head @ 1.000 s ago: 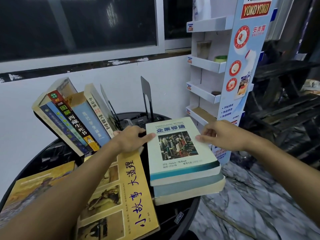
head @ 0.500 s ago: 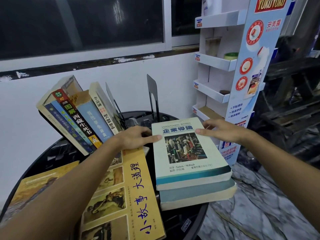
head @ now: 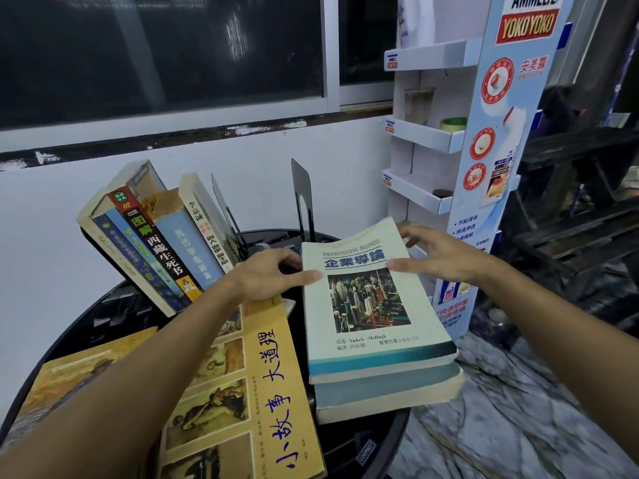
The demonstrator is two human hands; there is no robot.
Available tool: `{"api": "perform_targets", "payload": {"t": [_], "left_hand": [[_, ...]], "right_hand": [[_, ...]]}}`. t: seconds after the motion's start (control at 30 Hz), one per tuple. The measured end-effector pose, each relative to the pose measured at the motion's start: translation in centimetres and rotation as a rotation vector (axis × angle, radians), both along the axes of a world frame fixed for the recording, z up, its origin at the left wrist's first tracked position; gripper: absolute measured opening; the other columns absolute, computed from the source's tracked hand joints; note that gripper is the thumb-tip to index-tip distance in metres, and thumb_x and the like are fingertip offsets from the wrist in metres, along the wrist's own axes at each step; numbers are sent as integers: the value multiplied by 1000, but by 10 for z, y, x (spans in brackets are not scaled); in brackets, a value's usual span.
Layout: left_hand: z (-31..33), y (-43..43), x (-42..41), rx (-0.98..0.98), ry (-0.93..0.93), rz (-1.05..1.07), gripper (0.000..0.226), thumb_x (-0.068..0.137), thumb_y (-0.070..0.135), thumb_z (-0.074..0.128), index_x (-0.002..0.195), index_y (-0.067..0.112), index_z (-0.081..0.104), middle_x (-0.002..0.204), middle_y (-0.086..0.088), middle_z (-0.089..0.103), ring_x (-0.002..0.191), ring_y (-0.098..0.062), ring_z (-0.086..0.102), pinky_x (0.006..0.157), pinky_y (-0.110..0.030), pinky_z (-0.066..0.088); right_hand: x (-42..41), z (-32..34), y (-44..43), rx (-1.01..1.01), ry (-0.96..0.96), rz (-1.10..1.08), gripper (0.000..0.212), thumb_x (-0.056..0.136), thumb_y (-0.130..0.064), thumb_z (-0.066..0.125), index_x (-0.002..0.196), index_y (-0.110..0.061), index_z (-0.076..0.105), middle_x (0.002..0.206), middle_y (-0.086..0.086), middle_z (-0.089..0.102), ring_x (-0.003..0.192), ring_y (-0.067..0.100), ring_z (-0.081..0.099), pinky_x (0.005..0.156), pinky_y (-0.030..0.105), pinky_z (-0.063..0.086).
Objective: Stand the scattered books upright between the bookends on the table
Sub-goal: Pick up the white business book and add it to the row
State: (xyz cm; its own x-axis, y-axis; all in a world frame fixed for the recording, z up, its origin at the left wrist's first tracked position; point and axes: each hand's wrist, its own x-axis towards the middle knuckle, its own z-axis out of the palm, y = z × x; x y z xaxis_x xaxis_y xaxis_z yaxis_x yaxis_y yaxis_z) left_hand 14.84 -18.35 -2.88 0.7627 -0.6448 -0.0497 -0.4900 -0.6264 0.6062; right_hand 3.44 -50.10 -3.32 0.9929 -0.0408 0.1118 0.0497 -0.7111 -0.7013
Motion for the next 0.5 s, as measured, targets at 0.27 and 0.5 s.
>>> {"api": "perform_targets", "payload": {"t": [0.27,0.5], "left_hand": [[22,10,-17,-318,12,28,84,66,71,78,132,25,55,125,10,69,102,-7,72,92,-43,59],[52,11,-41,-515,3,22,65,86,34,78,138,22,43,120,-5,73,89,-22,78,84,-51,62]], "right_hand": [[-21,36,14,180,-123,20,57,71,-41,84,120,-26,59,119,-11,71,93,23,74,81,41,62],[-36,70,25,131,-313,-32,59,78,-30,83,130,-28,55,126,-10,66,89,13,72,79,35,63]]}}
